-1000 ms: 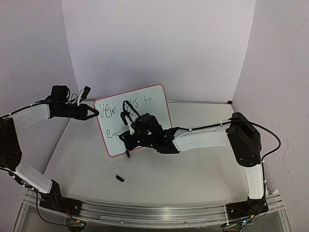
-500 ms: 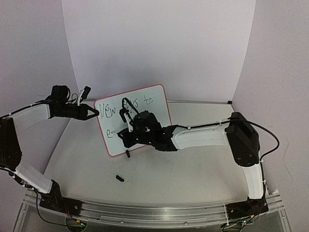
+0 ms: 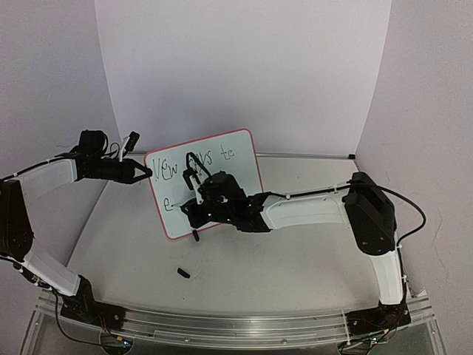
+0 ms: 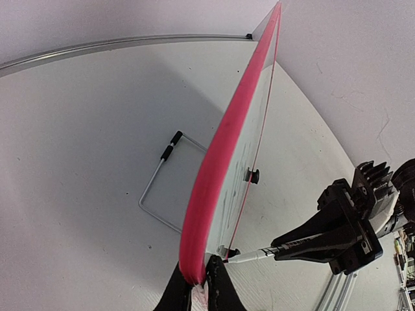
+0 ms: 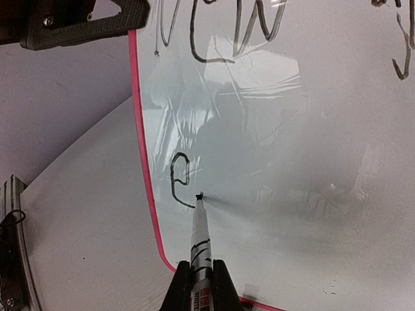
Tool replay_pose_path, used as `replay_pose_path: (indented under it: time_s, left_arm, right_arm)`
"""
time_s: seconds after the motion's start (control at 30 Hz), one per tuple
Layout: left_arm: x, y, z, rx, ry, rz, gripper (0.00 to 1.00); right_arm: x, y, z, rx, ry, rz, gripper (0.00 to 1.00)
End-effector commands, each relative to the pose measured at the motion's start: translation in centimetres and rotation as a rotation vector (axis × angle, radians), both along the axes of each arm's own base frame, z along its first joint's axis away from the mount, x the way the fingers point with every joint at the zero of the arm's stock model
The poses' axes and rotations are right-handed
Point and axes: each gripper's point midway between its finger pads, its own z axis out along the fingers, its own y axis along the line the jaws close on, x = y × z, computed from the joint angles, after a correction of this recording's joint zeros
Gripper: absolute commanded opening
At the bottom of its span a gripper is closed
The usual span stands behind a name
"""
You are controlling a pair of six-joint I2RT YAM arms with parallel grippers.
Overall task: Write a sentence on the whiteboard
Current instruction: Write on the whiteboard with the whiteboard marker without the cap.
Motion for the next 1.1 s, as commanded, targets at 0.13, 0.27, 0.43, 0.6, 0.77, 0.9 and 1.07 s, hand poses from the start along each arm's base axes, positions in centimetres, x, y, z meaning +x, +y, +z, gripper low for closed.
replay_pose_path:
  time_s: [0.13,0.27,0.43,0.6,0.77,0.9,1.07]
  left_arm:
    - [0.9,0.9,-1.6,0.078,0.036,0.064,0.0]
    - [0.9,0.9,-1.7,0.079,0.039,0.064,0.0]
    - [0.9,0.9,-1.7,0.078,0.038,0.062,0.0]
    - [0.9,0.9,-1.7,0.078,0.04,0.061,0.0]
    - [1.0,0.9,-1.8,0.078,0.043,0.061,0.0]
    - [0.9,0.9,-1.8,0.079,0.042,0.061,0.0]
    - [0.9,0.8,-1.8,0.079,0.043,0.061,0.0]
  right_arm:
    - [2.7,0.2,2.9,0.059,-0.067,-0.089,0.0]
    - [3.2,0.1,3.8,0.075,-0.082,-0.106,0.0]
    - [3.8,-0.3,3.4,0.075,-0.069,-0.129,0.0]
    - [3.7,-1.0,2.3,0.059,-0.046,-0.144,0.0]
    - [3.3,-2.0,1.0,0.036,-0.027,-0.158,0.0]
    - [2.8,-2.2,0.2,0.029,-0.007,-0.149,0.0]
    - [2.4,-2.4,-0.7,0.029,0.02,-0.14,0.0]
